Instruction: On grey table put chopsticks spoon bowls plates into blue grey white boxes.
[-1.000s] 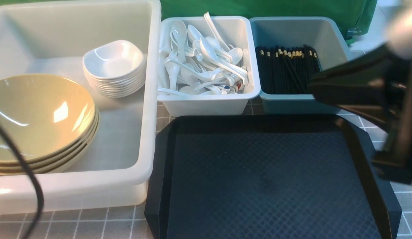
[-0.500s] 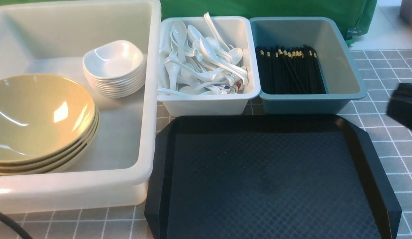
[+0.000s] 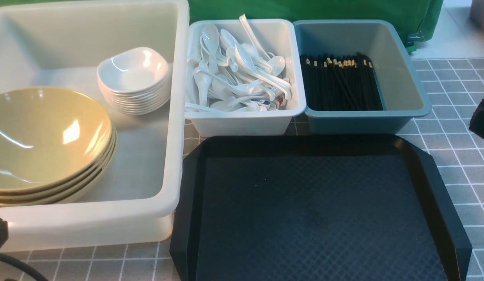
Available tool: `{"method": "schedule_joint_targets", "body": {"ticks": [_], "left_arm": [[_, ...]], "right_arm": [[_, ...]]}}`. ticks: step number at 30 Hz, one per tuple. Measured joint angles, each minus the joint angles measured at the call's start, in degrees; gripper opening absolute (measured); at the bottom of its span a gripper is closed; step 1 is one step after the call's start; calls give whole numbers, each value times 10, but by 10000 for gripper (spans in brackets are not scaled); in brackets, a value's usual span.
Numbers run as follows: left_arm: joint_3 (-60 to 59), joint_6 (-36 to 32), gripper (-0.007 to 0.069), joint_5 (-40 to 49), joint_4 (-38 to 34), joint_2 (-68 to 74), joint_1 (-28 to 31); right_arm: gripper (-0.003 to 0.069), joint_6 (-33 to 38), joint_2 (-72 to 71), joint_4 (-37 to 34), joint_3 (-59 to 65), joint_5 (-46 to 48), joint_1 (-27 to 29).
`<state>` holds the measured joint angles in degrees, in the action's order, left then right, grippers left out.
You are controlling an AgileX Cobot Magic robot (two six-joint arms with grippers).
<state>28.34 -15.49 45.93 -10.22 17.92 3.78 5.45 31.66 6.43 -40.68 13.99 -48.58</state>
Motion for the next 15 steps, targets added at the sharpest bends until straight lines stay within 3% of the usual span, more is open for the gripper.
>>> {"method": "schedule_joint_targets", "body": {"ticks": [9,15], "left_arm": [[0,-1,-11,0,0,0,0],[0,-1,-11,0,0,0,0]], "right_arm": [[84,0,0,0,3,-2,0],[32,-17,-48,0,83,-59,32]]}}
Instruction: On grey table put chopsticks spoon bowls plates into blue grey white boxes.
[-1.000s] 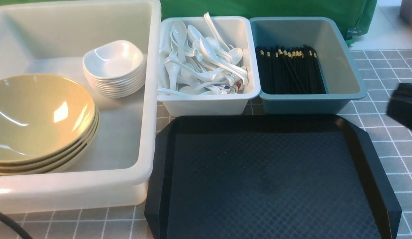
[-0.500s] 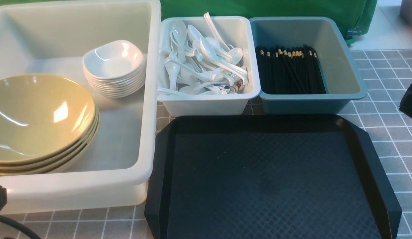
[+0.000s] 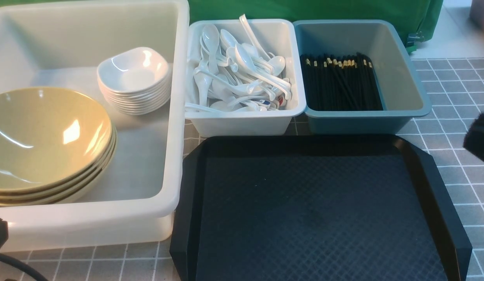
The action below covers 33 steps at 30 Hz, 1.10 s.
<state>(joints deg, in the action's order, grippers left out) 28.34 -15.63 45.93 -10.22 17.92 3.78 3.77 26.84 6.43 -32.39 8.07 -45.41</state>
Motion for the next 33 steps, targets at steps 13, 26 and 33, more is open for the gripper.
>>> {"method": "schedule_joint_targets", "body": {"ticks": [13,26,33], "left_arm": [[0,0,-11,0,0,0,0],[0,0,-11,2,0,0,0],[0,0,-11,2,0,0,0]], "right_arm": [[32,-131,-192,0,252,-66,362],[32,-162,-275,1,340,96,472],[32,-162,-275,2,340,102,472]]}}
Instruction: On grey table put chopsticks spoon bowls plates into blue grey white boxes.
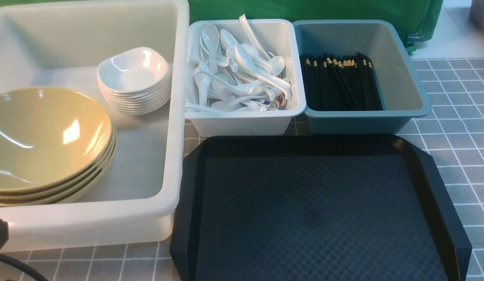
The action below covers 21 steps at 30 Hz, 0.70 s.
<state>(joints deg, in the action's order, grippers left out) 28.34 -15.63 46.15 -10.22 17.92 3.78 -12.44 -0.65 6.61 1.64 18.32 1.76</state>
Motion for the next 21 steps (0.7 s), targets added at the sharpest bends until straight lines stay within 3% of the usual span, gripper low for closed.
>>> {"method": "schedule_joint_targets", "body": {"ticks": [21], "left_arm": [[0,0,-11,0,0,0,0]], "right_arm": [[42,0,0,0,0,0,0]]}}
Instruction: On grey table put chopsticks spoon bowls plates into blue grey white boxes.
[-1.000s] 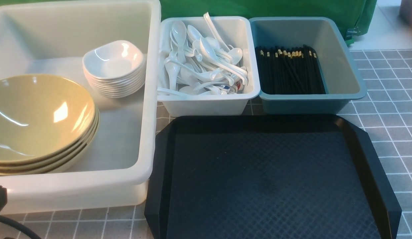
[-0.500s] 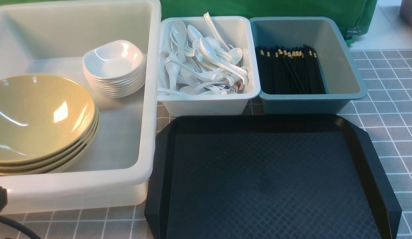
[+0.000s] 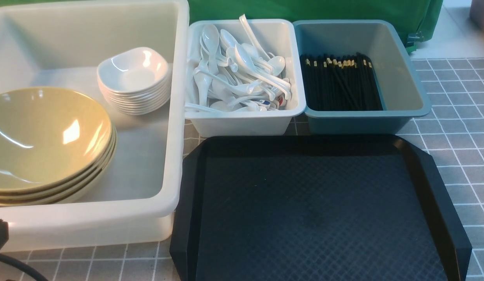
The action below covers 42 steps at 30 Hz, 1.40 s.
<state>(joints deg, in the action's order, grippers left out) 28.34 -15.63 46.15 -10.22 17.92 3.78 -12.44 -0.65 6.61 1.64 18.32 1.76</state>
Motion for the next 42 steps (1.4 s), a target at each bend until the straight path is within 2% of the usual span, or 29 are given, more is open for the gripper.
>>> {"method": "schedule_joint_targets", "body": {"ticks": [5,9,11,12,13,14,15,17,21,25,28,42], "left_arm": [[-12,0,-11,-9,1,-14,-13],[-61,0,-11,-66,0,-42,-27],[-122,0,-11,-177,5,-71,-26],[-127,0,-11,-186,7,-74,-26],[-168,0,-11,-262,12,-92,-21],[-178,0,-11,-271,12,-94,-19],[-219,6,-11,-346,20,-115,-12],[-269,30,-11,-403,36,-143,0],[-297,88,-11,-391,59,-180,9],[-298,118,-11,-315,64,-185,13],[-298,118,-11,-287,64,-185,13],[-298,116,-11,-286,65,-186,13]], "right_arm": [[45,0,0,0,0,0,0],[45,0,0,0,0,0,0],[50,0,0,0,0,0,0],[50,0,0,0,0,0,0],[54,0,0,0,0,0,0],[54,0,0,0,0,0,0],[57,0,0,0,0,0,0],[59,0,0,0,0,0,0],[60,0,0,0,0,0,0],[63,0,0,0,0,0,0],[67,0,0,0,0,0,0],[80,0,0,0,0,0,0]]}}
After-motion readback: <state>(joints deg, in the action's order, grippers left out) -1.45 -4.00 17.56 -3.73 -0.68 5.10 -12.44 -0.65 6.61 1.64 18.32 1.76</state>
